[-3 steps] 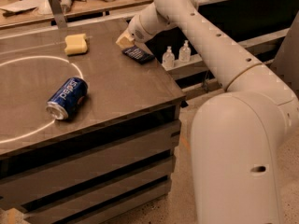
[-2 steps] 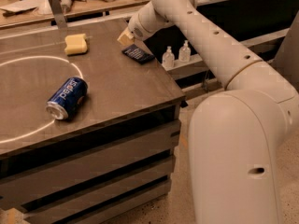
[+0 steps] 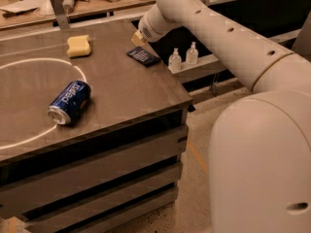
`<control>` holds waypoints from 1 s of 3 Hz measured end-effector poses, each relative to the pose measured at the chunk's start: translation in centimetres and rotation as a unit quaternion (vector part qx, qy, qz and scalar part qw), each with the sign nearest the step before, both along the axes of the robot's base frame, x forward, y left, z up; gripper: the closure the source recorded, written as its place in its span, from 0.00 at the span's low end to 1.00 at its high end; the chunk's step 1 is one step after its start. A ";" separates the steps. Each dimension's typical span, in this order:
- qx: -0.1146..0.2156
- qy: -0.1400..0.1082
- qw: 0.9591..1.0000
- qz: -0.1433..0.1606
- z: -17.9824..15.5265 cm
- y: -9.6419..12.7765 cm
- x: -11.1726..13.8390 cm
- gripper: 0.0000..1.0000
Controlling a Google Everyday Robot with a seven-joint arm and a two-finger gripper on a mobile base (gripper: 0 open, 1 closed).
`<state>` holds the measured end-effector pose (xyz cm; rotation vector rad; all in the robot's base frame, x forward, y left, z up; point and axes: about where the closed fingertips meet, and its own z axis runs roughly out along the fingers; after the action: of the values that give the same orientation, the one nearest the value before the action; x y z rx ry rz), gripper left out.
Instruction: Move rxbar blueberry near sponge
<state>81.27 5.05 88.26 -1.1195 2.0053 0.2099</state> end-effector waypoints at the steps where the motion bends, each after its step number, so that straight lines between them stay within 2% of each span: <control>1: 0.011 0.019 0.999 -0.027 -0.5 -1.2 -0.4 0.14; 2: 0.030 0.048 0.998 -0.034 -1.5 -1.7 -0.7 0.00; 3: 0.026 0.079 0.996 -0.043 -3.0 -1.9 -0.8 0.02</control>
Offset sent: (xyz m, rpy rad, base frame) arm -0.0089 -0.0252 -0.0214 0.1167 0.1673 -0.0832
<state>80.46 3.17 85.25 -1.0071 2.1704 0.3134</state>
